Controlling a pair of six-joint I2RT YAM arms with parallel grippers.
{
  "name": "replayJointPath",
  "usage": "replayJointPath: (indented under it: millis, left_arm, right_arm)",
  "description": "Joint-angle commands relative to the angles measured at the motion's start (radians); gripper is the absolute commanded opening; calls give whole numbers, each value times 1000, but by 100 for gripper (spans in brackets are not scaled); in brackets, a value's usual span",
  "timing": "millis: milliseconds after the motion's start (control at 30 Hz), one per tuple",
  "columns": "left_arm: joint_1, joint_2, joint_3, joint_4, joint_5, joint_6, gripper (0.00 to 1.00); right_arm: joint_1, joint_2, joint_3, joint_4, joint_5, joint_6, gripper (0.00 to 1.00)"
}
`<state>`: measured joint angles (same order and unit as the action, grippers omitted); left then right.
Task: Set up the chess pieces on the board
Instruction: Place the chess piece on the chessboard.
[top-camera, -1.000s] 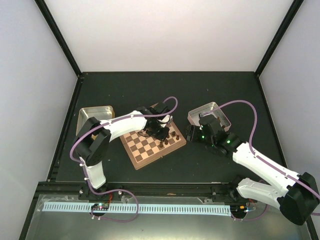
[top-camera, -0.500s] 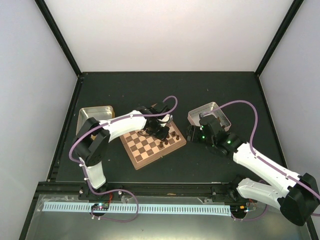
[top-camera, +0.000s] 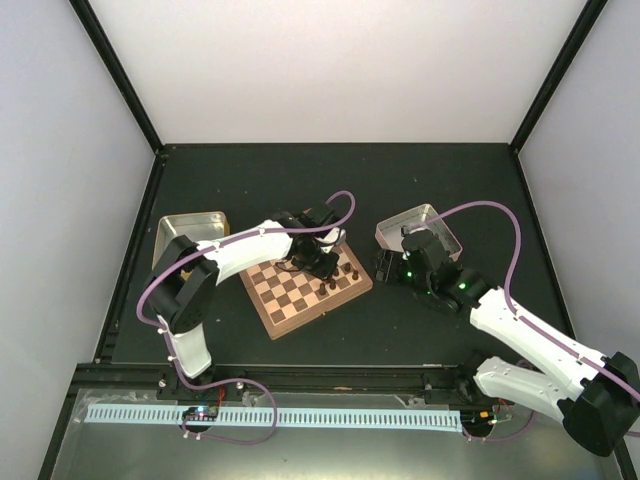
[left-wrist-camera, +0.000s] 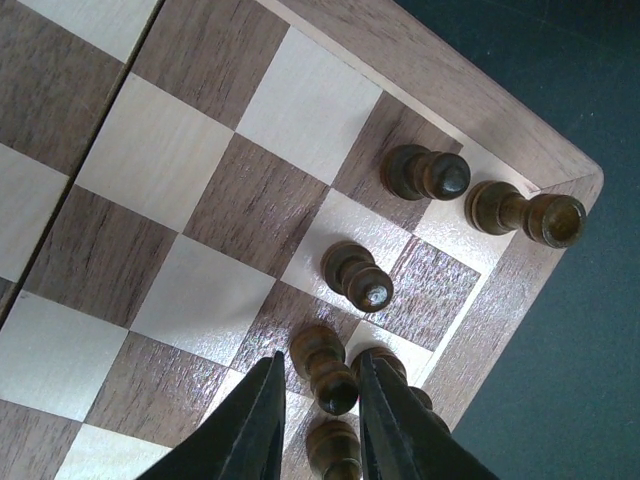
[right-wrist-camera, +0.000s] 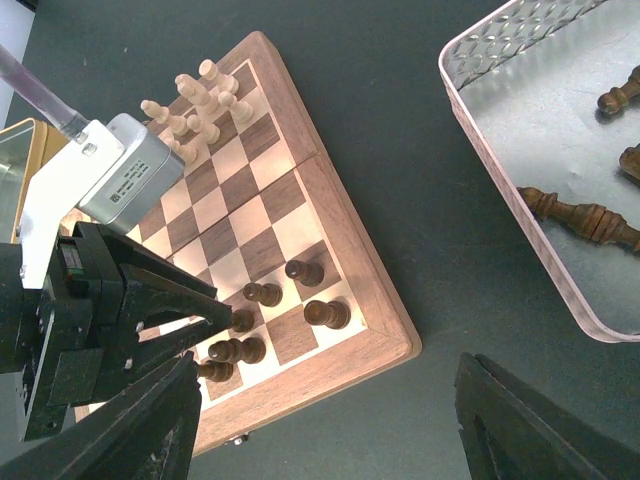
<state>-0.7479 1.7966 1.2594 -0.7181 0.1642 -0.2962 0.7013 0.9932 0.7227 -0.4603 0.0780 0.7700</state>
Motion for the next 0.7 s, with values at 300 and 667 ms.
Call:
replayJointPath:
  millis: [300, 667]
  left_arm:
    - [-5, 23, 35, -32, 42, 25, 14]
    - [-5, 14, 41, -29, -14, 19, 10]
  right_arm:
    - [-1, -8, 15, -2, 24, 14, 70]
    - [-1, -8, 11, 2, 25, 13, 70]
